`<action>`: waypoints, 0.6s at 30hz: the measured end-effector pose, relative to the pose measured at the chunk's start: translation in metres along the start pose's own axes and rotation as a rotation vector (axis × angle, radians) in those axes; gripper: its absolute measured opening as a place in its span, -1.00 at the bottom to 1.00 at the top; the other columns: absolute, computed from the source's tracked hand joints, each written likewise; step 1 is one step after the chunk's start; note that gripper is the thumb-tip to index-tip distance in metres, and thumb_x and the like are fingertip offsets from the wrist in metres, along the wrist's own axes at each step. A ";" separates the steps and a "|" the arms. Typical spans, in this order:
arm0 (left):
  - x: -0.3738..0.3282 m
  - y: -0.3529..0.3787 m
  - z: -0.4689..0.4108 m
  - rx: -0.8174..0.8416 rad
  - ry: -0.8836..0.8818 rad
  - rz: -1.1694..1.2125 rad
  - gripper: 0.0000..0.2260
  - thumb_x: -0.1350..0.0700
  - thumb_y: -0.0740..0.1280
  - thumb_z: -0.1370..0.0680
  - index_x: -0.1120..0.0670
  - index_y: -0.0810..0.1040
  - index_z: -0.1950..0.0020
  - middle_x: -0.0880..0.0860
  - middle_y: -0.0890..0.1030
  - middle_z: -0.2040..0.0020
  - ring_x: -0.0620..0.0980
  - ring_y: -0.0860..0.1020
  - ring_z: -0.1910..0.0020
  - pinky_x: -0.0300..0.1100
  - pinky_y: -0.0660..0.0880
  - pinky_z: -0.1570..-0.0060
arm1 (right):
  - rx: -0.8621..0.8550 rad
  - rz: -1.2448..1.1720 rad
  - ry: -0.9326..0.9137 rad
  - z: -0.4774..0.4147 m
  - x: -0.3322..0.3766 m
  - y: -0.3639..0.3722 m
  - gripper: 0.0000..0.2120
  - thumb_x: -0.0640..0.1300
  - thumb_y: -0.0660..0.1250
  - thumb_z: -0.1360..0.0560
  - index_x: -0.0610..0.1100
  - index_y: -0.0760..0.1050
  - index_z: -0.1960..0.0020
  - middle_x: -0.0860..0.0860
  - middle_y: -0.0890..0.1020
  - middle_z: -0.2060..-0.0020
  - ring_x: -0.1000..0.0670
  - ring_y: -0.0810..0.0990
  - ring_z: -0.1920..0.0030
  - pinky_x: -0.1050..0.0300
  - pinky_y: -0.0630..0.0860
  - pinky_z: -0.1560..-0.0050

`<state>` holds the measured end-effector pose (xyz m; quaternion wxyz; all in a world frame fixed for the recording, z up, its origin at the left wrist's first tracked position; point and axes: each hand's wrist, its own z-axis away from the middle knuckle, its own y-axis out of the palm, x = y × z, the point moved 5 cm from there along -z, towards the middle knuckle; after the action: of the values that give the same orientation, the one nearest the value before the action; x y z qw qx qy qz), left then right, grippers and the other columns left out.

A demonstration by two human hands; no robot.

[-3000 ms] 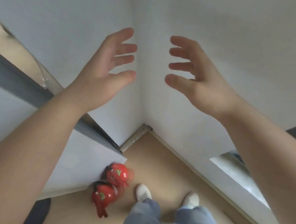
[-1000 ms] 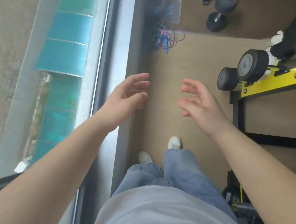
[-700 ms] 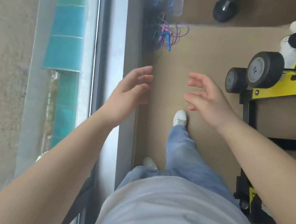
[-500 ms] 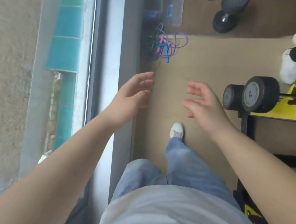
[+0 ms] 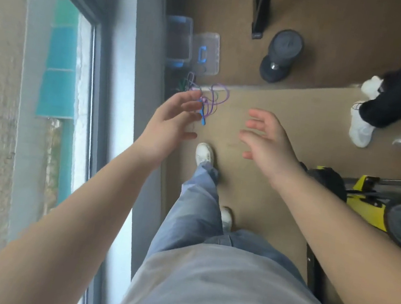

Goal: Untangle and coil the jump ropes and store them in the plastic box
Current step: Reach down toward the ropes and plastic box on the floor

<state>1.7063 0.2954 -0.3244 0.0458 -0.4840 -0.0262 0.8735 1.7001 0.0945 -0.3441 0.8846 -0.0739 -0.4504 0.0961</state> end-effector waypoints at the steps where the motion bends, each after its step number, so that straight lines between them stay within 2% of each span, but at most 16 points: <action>1: -0.009 -0.002 -0.019 0.014 0.001 -0.005 -0.69 0.17 0.24 -0.59 -0.16 0.55 -0.24 -0.07 0.63 -0.21 -0.07 0.61 -0.19 0.09 0.56 -0.18 | -0.013 -0.003 0.001 -0.016 0.008 -0.002 -0.48 -0.02 0.35 -0.35 0.06 0.43 -0.31 0.05 0.53 -0.17 0.07 0.56 -0.18 -0.14 0.55 -0.24; 4: -0.039 -0.011 -0.080 0.052 -0.015 0.002 -0.65 0.13 0.23 -0.51 -0.11 0.57 -0.25 0.02 0.62 -0.25 0.00 0.61 -0.20 0.13 0.57 -0.19 | -0.062 -0.012 0.010 -0.070 0.038 -0.007 -0.58 -0.15 0.38 -0.49 0.05 0.43 -0.32 0.04 0.53 -0.19 0.10 0.57 -0.02 -0.16 0.59 -0.15; 6: -0.059 -0.017 -0.116 0.061 -0.044 0.014 -0.62 0.13 0.22 -0.47 -0.07 0.57 -0.26 0.04 0.61 -0.24 0.02 0.62 -0.18 0.09 0.59 -0.17 | -0.083 -0.009 0.020 -0.102 0.059 -0.008 -0.61 -0.19 0.36 -0.53 0.04 0.43 -0.32 0.02 0.53 -0.20 0.11 0.56 0.05 -0.17 0.59 -0.10; 9: -0.086 -0.022 -0.162 0.102 -0.057 0.023 -0.61 0.13 0.23 -0.43 -0.04 0.57 -0.24 -0.02 0.63 -0.13 -0.05 0.63 -0.05 -0.01 0.58 -0.09 | -0.111 -0.019 0.023 -0.142 0.092 -0.009 -0.61 -0.20 0.36 -0.53 0.04 0.44 -0.32 0.02 0.53 -0.20 0.09 0.56 -0.01 -0.16 0.60 -0.13; 11: -0.104 -0.026 -0.189 0.125 -0.042 0.009 -0.65 0.15 0.22 -0.47 -0.07 0.58 -0.20 -0.05 0.63 -0.08 -0.08 0.62 -0.04 0.04 0.57 -0.14 | -0.135 -0.034 0.026 -0.162 0.112 -0.012 -0.60 -0.20 0.36 -0.54 0.01 0.43 -0.34 0.00 0.53 -0.22 0.08 0.56 0.04 -0.15 0.59 -0.09; 14: -0.128 -0.033 -0.224 0.122 -0.013 0.000 -0.69 0.20 0.20 -0.58 -0.09 0.58 -0.21 0.01 0.63 -0.14 -0.06 0.63 -0.06 0.11 0.56 -0.18 | -0.134 -0.041 0.030 -0.187 0.141 -0.015 -0.60 -0.23 0.35 -0.55 -0.02 0.43 -0.36 -0.03 0.52 -0.26 0.08 0.54 0.10 -0.16 0.59 -0.05; 18: -0.157 -0.037 -0.263 0.087 0.010 0.013 -0.70 0.24 0.17 -0.64 -0.01 0.56 -0.27 0.14 0.59 -0.26 0.06 0.63 -0.16 0.06 0.57 -0.16 | -0.100 -0.024 0.010 -0.227 0.177 -0.025 -0.59 -0.23 0.34 -0.55 0.01 0.43 -0.37 -0.01 0.51 -0.26 0.10 0.55 0.00 -0.08 0.61 0.00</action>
<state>2.0140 0.3157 -0.3278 0.0611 -0.4862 0.0155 0.8715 1.9892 0.1023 -0.3326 0.8830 -0.1133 -0.4511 0.0626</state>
